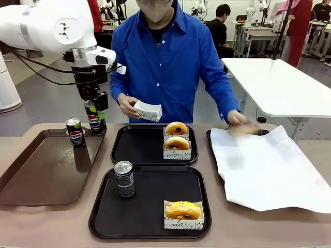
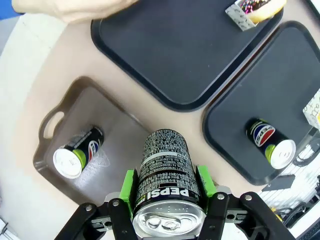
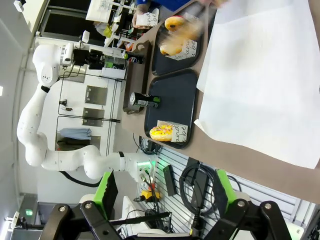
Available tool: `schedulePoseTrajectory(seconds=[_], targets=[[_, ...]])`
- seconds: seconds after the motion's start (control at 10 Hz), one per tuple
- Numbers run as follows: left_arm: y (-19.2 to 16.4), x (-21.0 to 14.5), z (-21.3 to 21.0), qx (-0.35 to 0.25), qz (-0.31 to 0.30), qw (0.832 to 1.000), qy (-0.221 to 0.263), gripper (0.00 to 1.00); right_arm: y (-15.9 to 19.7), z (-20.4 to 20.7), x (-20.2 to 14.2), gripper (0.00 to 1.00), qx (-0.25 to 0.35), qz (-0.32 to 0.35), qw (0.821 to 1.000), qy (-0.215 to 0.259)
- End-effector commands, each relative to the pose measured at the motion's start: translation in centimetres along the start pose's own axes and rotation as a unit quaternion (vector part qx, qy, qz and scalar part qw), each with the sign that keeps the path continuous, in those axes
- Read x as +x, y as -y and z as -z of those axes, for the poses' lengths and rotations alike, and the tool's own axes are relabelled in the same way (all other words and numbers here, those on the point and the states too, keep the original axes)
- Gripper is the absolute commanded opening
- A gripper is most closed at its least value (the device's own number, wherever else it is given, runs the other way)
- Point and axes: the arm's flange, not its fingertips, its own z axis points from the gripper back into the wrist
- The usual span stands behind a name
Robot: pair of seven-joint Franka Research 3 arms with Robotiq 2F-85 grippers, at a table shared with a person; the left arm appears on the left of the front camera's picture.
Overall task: Set up donuts and drinks on trays.
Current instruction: Pick up one Pepsi coke from the Handle tray and place it on the Flat Tray without a Pepsi coke.
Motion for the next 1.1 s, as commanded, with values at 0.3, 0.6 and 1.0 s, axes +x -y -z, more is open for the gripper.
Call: schedulePoseTrajectory(seconds=[0.3,0.6,1.0], targets=[[-0.6,1.5,3.2,-0.01,-0.009,0.999,0.041,0.58,0.1,0.0,0.0,1.0,0.012,-0.009,1.0,0.005],[-1.6,2.0,6.2,-0.009,-0.012,0.998,0.064,0.58,0.1,0.0,0.0,1.0,0.012,-0.009,1.0,0.005],[-3.2,2.5,8.1,-0.009,-0.035,0.998,0.055,0.58,0.1,0.0,0.0,1.0,0.012,-0.009,1.0,0.005]])
